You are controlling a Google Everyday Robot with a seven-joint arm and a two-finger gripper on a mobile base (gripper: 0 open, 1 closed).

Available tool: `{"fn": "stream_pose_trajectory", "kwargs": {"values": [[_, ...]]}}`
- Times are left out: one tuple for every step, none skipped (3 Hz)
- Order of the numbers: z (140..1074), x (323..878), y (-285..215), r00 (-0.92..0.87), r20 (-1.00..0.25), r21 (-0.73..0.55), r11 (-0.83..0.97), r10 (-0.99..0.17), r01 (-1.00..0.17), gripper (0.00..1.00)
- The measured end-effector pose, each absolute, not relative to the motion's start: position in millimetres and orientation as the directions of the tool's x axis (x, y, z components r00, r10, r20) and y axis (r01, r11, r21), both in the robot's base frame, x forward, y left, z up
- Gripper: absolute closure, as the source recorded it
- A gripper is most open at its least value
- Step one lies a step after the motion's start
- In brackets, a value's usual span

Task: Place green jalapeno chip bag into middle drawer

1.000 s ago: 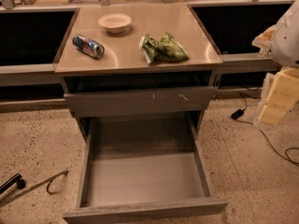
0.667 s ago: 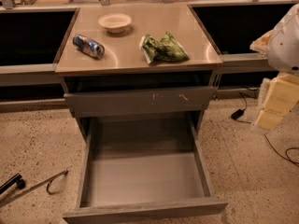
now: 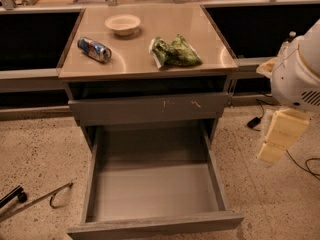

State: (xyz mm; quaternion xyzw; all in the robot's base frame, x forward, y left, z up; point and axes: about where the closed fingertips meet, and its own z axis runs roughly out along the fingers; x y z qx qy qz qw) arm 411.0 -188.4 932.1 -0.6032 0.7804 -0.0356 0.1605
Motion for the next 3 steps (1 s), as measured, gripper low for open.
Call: {"fn": "stream_pose_trajectory", "kwargs": {"values": [[926.2, 407.3, -184.7, -0.221, -0.208, -0.249, 0.27, -0.953, -0.93, 0.0], [919.5, 403.1, -180.5, -0.221, -0.208, -0.249, 0.27, -0.953, -0.93, 0.0], [913.6, 399.5, -176.8, -0.221, -0.208, -0.249, 0.27, -0.953, -0.93, 0.0]]}}
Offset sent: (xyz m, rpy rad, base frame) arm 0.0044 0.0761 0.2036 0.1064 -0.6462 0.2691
